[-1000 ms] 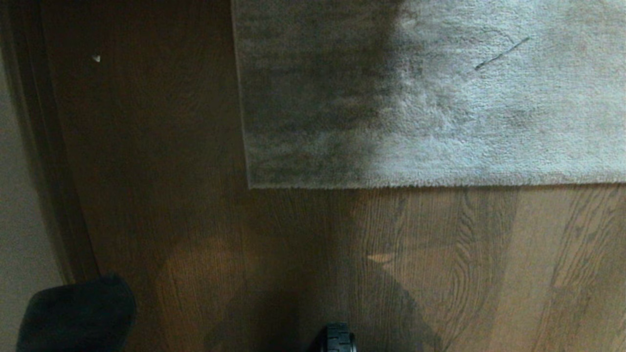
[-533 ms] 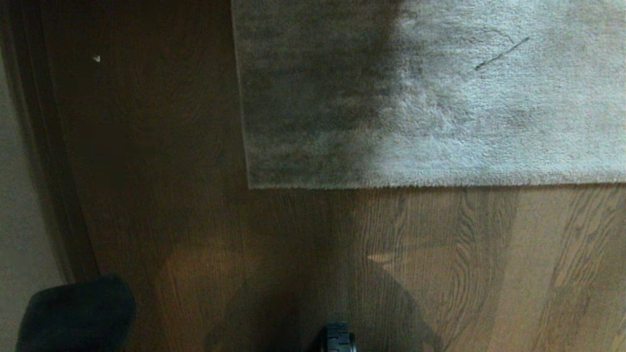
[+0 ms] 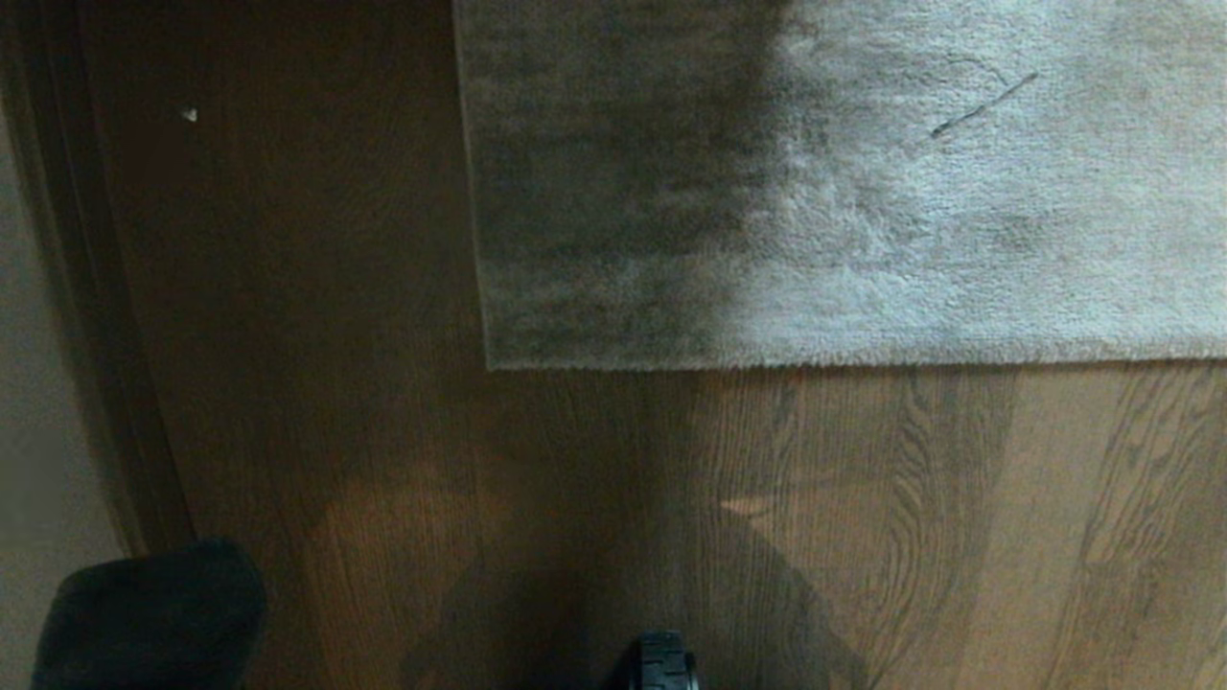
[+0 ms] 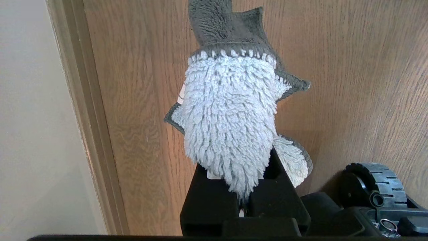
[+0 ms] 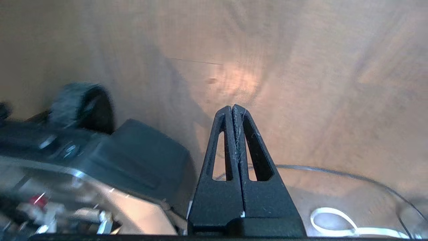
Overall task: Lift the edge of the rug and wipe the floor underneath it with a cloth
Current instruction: Put down the rag
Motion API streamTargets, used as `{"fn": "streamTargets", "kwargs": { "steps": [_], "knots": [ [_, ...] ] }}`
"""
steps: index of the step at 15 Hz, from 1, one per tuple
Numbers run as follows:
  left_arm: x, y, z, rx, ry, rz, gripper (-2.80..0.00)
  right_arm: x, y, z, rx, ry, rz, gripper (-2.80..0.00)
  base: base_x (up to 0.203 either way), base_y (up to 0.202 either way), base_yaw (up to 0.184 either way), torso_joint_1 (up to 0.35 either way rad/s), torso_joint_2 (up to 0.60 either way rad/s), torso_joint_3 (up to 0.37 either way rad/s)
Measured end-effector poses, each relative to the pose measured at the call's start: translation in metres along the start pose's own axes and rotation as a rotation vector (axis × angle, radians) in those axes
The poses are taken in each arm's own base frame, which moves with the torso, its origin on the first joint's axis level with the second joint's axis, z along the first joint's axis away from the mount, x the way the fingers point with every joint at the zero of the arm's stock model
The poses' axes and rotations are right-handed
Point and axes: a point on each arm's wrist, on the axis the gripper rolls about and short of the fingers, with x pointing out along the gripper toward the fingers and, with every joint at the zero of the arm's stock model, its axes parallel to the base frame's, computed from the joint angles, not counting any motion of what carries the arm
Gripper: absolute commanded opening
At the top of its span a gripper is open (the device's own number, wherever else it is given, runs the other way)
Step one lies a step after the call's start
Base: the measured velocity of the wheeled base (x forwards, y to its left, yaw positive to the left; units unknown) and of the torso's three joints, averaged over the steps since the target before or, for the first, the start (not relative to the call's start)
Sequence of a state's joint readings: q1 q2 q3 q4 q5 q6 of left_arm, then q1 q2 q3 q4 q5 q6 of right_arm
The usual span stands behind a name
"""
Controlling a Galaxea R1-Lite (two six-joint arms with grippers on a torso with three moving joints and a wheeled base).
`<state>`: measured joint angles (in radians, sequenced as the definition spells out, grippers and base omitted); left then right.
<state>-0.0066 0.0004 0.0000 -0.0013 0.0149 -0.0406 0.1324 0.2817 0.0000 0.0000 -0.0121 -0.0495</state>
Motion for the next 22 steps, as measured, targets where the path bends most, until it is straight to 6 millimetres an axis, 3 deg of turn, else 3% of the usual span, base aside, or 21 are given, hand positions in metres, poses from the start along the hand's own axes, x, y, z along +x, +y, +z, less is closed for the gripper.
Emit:
{"fn": "streamTargets", "kwargs": {
  "steps": [10,22],
  "knots": [
    [0.000,0.000,0.000,0.000,0.000,0.000,-2.80,-0.018,0.003,-0.008,0.059,-0.246,-0.146,-2.80,0.000,0.000,0.000,0.000,0.00,0.000],
    [0.000,0.000,0.000,0.000,0.000,0.000,-2.80,-0.020,0.003,-0.009,0.059,-0.277,-0.148,-2.80,0.000,0.000,0.000,0.000,0.00,0.000]
  ]
}}
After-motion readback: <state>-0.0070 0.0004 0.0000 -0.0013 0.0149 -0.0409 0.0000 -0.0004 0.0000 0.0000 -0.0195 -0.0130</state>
